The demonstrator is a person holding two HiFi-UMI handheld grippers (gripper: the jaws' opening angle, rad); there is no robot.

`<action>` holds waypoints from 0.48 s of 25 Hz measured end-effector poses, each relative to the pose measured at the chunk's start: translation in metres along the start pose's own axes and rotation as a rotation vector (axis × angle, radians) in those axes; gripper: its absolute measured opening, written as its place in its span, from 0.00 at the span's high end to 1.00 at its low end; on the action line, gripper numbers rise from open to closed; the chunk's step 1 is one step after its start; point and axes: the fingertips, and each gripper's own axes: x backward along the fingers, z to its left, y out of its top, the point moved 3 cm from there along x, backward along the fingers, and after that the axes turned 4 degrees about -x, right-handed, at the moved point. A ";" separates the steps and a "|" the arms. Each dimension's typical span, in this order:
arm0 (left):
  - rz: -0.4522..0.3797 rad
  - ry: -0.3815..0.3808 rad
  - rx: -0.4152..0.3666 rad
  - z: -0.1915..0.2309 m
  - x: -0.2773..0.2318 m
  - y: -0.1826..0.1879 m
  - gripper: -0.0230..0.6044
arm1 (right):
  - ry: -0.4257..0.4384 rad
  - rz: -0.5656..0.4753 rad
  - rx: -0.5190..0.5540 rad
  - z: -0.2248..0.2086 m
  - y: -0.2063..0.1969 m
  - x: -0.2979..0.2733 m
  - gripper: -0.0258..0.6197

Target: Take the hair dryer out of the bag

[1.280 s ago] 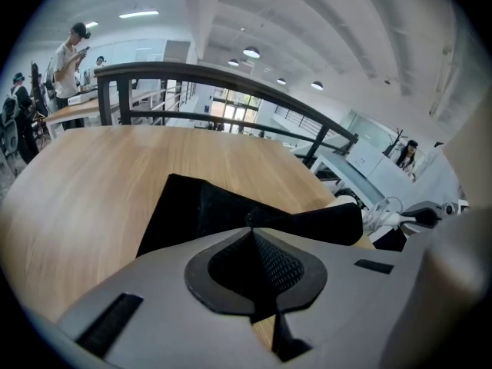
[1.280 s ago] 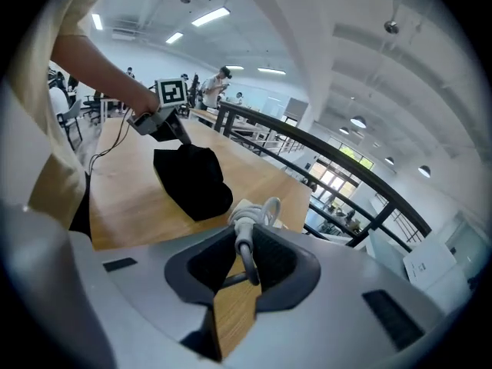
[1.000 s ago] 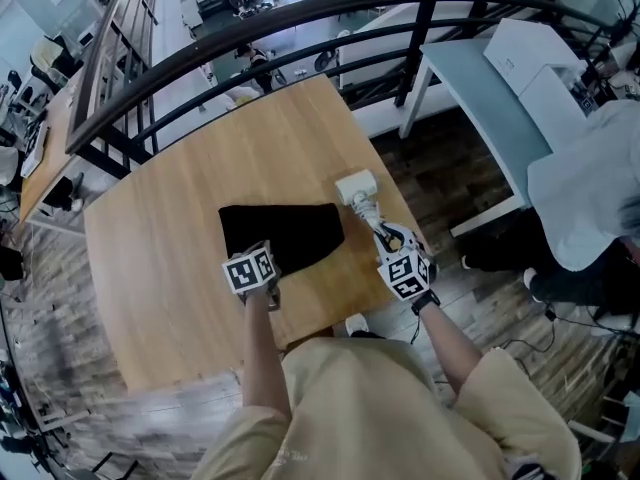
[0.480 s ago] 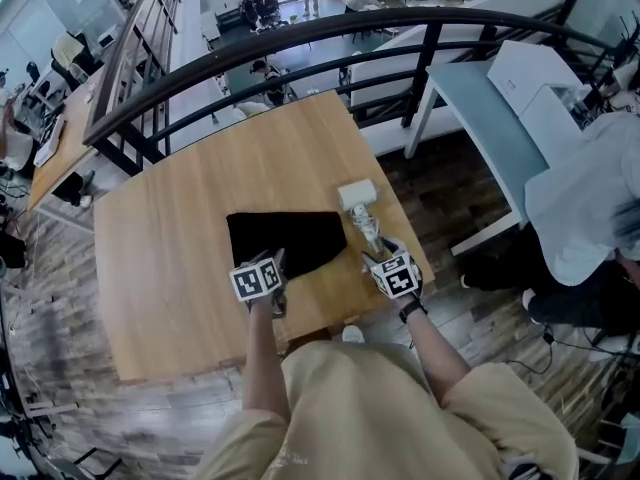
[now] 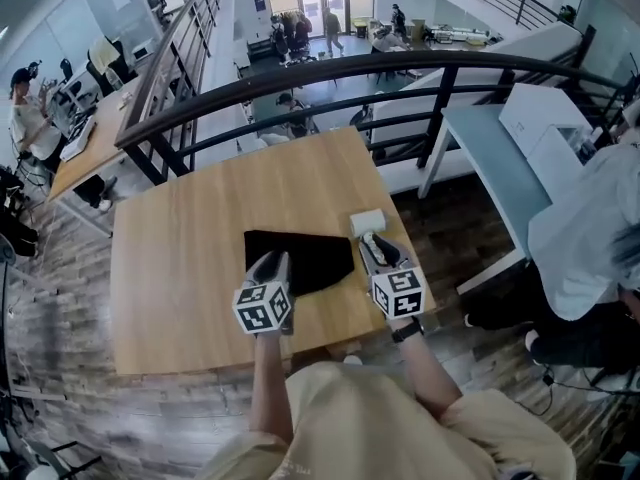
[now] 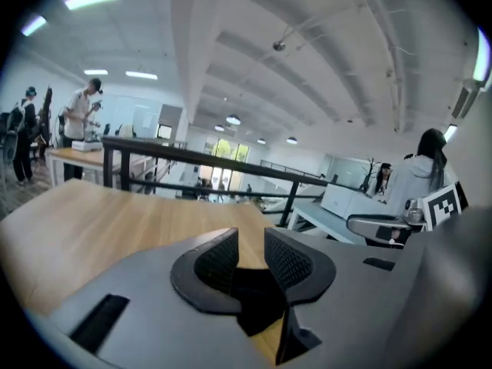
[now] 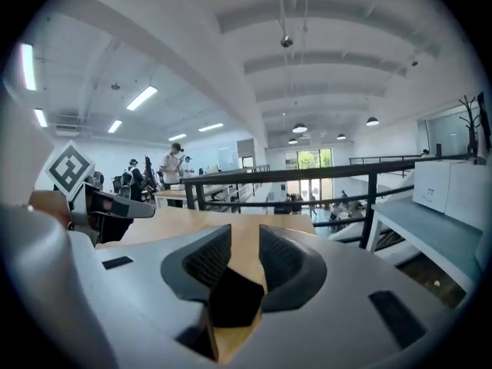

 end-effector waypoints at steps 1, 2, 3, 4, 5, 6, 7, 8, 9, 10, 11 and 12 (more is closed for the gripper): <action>-0.047 0.019 -0.022 -0.003 0.008 0.015 0.81 | 0.013 -0.032 0.016 0.008 0.014 0.002 0.81; -0.093 0.034 -0.038 -0.006 0.016 0.029 0.85 | 0.030 -0.063 0.035 0.016 0.027 0.004 0.85; -0.136 0.046 -0.054 -0.010 0.023 0.043 0.88 | 0.050 -0.091 0.055 0.025 0.039 0.007 0.90; -0.176 0.056 -0.071 -0.014 0.032 0.056 0.91 | 0.071 -0.117 0.077 0.033 0.050 0.011 0.92; -0.214 0.063 -0.090 -0.019 0.039 0.066 0.92 | 0.086 -0.140 0.100 0.041 0.060 0.016 0.93; -0.249 0.071 -0.112 -0.023 0.047 0.075 0.94 | 0.095 -0.162 0.123 0.048 0.068 0.021 0.93; -0.279 0.078 -0.133 -0.027 0.053 0.082 0.94 | 0.101 -0.182 0.144 0.054 0.075 0.025 0.94; -0.305 0.084 -0.151 -0.029 0.058 0.087 0.94 | 0.106 -0.200 0.160 0.058 0.081 0.029 0.94; -0.325 0.088 -0.165 -0.031 0.061 0.091 0.94 | 0.111 -0.216 0.170 0.063 0.086 0.031 0.94; -0.340 0.089 -0.173 -0.033 0.064 0.093 0.94 | 0.113 -0.229 0.174 0.066 0.090 0.033 0.94; -0.350 0.088 -0.177 -0.035 0.066 0.093 0.94 | 0.113 -0.239 0.176 0.067 0.093 0.034 0.94; -0.355 0.086 -0.181 -0.036 0.067 0.093 0.94 | 0.110 -0.246 0.177 0.068 0.095 0.035 0.94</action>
